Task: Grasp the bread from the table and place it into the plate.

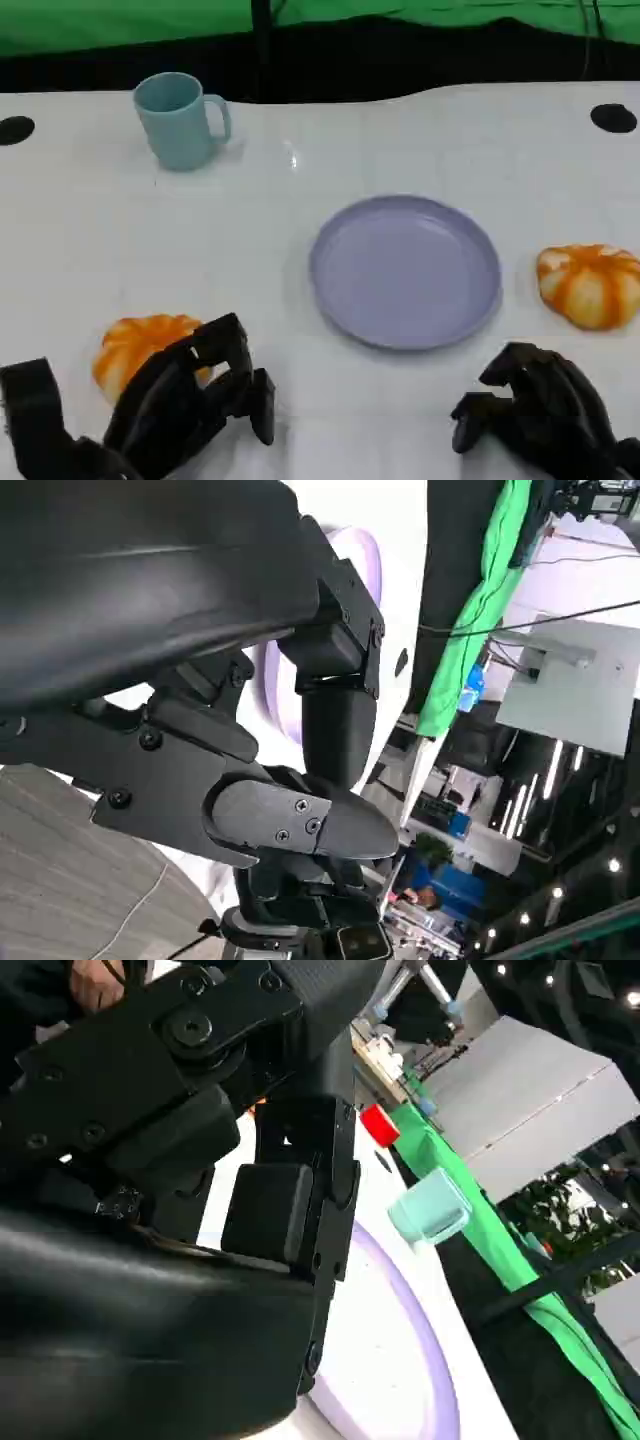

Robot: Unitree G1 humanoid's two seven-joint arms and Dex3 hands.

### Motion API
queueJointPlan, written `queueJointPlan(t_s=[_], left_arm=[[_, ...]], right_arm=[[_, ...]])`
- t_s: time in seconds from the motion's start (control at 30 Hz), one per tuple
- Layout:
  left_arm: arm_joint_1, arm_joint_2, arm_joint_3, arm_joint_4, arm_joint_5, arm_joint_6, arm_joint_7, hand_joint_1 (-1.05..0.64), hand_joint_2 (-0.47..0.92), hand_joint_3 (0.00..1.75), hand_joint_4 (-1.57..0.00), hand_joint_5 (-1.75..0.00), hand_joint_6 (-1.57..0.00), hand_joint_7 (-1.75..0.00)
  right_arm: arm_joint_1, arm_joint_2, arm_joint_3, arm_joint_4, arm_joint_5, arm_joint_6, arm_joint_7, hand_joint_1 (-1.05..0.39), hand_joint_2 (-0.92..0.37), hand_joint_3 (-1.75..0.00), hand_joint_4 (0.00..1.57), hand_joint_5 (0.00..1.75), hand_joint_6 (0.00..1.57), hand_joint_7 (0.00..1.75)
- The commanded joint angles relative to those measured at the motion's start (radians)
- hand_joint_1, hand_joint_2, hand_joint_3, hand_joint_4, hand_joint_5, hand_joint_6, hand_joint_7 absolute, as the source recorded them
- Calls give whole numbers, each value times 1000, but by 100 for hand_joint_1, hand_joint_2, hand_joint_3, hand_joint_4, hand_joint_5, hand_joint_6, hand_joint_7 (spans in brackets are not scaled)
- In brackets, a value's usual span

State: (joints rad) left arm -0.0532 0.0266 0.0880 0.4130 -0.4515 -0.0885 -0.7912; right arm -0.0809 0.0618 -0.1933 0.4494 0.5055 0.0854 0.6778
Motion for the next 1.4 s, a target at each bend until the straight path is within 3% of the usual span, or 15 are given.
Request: queueJointPlan(t_s=[0.03, 0.77, 1.07, 1.4], left_arm=[[-5, 10, 6, -5, 12, -11, 6, -73, 92, 19, -83, -175, -63, -175], [-4, 11, 14, -11, 1, 11, -7, -74, 92, 19, -82, -175, -62, -175], [14, 21, 4, -37, 64, -76, 22, -71, 92, 26, -75, -175, -56, -170], [20, 50, -2, -82, 128, -185, 49, -68, 92, 27, -47, -169, -52, -114]], right_arm=[[-6, -12, -7, -3, 5, 8, -6, -103, -71, -1, 157, 72, 157, 36], [3, -5, -6, -24, 5, 26, -21, -103, -70, 0, 157, 71, 157, 36], [7, -5, -1, -30, 2, 24, -18, -103, -71, 0, 157, 71, 157, 35], [6, -8, 2, -27, -4, 12, -13, -104, -72, -1, 157, 71, 157, 34]])
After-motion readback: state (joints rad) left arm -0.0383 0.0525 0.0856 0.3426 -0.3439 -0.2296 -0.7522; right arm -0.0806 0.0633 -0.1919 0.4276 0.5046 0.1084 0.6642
